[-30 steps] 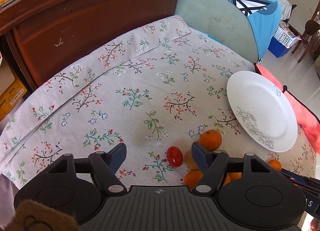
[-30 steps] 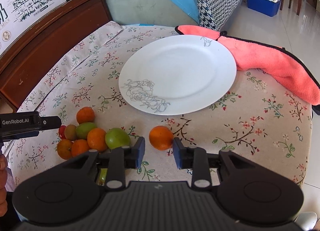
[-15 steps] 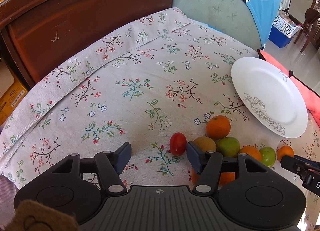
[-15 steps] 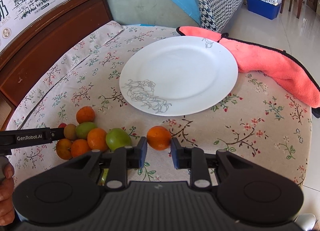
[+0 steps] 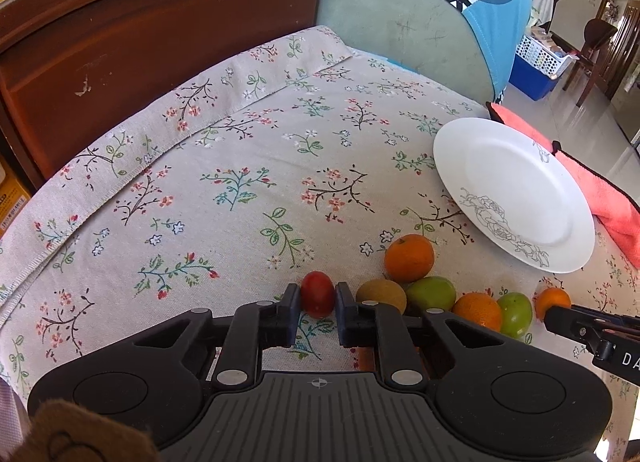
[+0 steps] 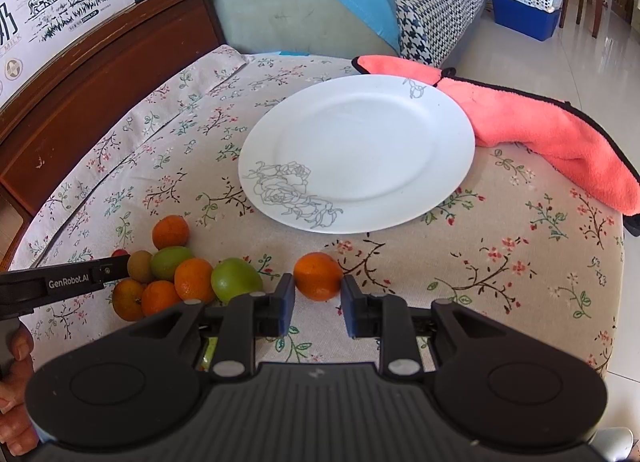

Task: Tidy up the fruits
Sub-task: 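Grasp a red cherry tomato with the left gripper while the right gripper grasps an orange tangerine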

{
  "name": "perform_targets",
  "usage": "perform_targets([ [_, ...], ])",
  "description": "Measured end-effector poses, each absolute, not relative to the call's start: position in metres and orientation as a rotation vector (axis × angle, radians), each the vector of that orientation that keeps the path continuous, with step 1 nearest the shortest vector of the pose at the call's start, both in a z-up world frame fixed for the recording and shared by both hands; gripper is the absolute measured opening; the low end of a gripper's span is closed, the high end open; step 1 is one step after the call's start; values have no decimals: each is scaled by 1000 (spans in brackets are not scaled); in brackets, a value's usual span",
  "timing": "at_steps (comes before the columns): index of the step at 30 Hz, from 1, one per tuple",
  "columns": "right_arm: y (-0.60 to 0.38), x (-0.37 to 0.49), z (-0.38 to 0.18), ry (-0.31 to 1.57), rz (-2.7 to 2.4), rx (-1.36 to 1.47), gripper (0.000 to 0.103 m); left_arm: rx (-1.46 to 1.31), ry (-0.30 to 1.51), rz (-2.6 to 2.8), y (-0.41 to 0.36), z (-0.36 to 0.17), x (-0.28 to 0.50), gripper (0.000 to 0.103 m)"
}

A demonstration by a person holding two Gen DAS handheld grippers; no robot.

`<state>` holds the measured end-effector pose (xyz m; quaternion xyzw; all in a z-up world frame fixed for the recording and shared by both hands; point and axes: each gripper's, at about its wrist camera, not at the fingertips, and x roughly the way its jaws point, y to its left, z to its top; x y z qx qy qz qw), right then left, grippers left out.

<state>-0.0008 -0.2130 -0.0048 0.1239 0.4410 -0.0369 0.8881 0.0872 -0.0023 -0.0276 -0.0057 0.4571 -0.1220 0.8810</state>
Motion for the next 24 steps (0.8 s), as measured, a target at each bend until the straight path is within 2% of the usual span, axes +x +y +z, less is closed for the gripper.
perform_targets([
  [12, -214, -3, 1, 899, -66, 269, 23, -8, 881, -262, -4, -8, 79, 16],
  [14, -214, -4, 5, 886, -56, 262, 11, 1, 865, -279, -9, -1, 77, 16],
  [16, -213, -4, 9, 875, -43, 254, 7, 14, 846, -300, -15, 5, 75, 16],
  [21, -214, -2, 8, 877, -42, 251, 7, 26, 827, -325, -24, 10, 74, 16],
  [24, -221, -3, 6, 873, -55, 284, 11, 20, 834, -317, -23, 9, 75, 16],
])
